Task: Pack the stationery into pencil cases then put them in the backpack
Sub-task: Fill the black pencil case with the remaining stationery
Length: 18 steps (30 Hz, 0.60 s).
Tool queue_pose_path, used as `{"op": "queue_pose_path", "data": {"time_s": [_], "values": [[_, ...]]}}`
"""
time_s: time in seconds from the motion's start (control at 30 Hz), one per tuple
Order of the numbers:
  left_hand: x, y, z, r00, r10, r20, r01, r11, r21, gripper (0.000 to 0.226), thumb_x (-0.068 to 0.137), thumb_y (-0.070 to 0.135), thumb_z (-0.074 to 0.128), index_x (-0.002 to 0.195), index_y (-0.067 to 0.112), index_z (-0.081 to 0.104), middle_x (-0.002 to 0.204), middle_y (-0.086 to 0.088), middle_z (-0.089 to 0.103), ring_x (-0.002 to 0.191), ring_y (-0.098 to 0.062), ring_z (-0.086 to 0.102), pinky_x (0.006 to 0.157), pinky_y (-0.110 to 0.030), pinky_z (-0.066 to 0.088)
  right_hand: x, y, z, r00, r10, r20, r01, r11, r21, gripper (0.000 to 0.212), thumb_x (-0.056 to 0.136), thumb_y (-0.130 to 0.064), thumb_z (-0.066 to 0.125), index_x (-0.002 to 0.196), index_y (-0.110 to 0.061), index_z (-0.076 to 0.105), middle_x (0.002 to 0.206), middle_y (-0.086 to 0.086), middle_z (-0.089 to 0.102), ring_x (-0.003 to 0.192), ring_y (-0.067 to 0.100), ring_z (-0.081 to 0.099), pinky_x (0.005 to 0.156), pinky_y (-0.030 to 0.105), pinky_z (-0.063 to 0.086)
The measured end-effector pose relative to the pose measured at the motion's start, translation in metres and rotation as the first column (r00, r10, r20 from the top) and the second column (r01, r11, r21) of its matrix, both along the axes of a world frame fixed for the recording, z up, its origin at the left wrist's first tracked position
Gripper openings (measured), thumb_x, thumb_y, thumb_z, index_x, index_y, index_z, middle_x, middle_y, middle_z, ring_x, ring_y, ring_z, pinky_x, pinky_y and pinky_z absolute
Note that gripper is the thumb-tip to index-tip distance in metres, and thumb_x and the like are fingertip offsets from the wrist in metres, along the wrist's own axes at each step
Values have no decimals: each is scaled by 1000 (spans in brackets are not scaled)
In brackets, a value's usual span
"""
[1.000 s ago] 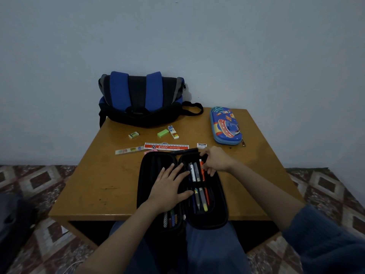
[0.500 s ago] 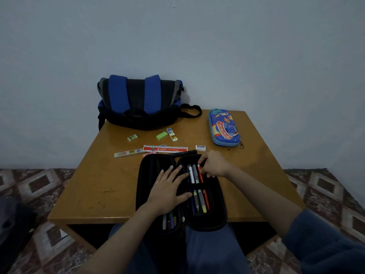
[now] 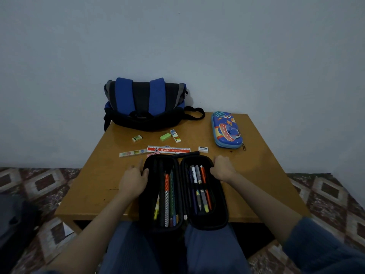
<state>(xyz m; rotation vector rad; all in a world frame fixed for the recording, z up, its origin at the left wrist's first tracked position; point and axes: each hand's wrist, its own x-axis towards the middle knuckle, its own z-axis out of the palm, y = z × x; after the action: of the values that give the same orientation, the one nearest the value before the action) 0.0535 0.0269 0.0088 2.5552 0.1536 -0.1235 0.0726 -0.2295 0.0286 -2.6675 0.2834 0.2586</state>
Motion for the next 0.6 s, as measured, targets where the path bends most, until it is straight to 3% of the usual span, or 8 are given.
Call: {"op": "queue_pose_path", "data": {"time_s": [0.07,0.17,0.3,0.37,0.4,0.47,0.53,0.6], "values": [[0,-2,-4,999,-42,-25,41,999,-32,53,98,22,41,148,19,21,101,-19,65,80,-32,62,66,-33,48,1,2,2,1000,1,-10,-1,1000,3,20,87,-7,54,68,-11,48,70,3,51,66,20,57,55,28,50],[-2,-4,-3,999,-38,-27,36,997,-75,56,97,17,43,148,21,20,102,-17,66,63,-20,55,58,-26,44,3,-2,6,1000,-6,-22,6,999,-33,18,87,-9,55,71,-9,48,81,9,55,74,27,60,63,34,54],[-5,-15,1,993,-114,-19,111,988,-110,58,97,22,47,148,20,19,115,-12,63,76,-12,56,63,-21,45,5,-15,10,999,-39,-5,38,993,-113,26,85,-12,55,65,-12,39,91,11,54,82,26,54,65,31,43],[-6,-24,1,988,-151,-16,148,983,-111,60,97,24,47,148,20,18,116,-11,63,84,-16,60,68,-22,48,6,-21,10,998,-62,-18,59,989,-139,17,86,-15,55,72,-10,46,101,13,58,92,29,58,69,32,45],[-4,-28,0,986,-166,-18,162,980,-116,61,97,25,47,149,21,17,116,-11,63,82,-15,60,67,-21,49,6,-24,9,997,-73,-20,69,985,-157,10,86,-17,55,82,-9,52,108,13,59,98,30,59,73,33,47],[-2,-35,-1,981,-193,-30,188,974,-129,62,97,26,47,148,22,14,116,-9,62,72,-7,54,58,-14,46,7,-30,7,995,-97,-16,92,976,-197,20,86,-19,54,102,-7,56,114,14,58,105,30,58,78,33,48],[1,-38,-3,977,-206,-45,196,967,-162,61,97,27,47,148,24,14,113,-7,62,68,-2,51,53,-13,45,9,-36,7,993,-118,-11,112,970,-215,22,86,-19,55,104,-6,57,113,13,59,104,30,59,78,33,48],[3,-36,-6,980,-195,-46,184,965,-188,58,97,30,45,147,26,18,100,-6,63,70,-5,52,56,-15,45,12,-39,6,993,-122,0,119,968,-220,16,84,-18,56,96,-7,57,111,14,61,102,30,60,77,33,49]]}}
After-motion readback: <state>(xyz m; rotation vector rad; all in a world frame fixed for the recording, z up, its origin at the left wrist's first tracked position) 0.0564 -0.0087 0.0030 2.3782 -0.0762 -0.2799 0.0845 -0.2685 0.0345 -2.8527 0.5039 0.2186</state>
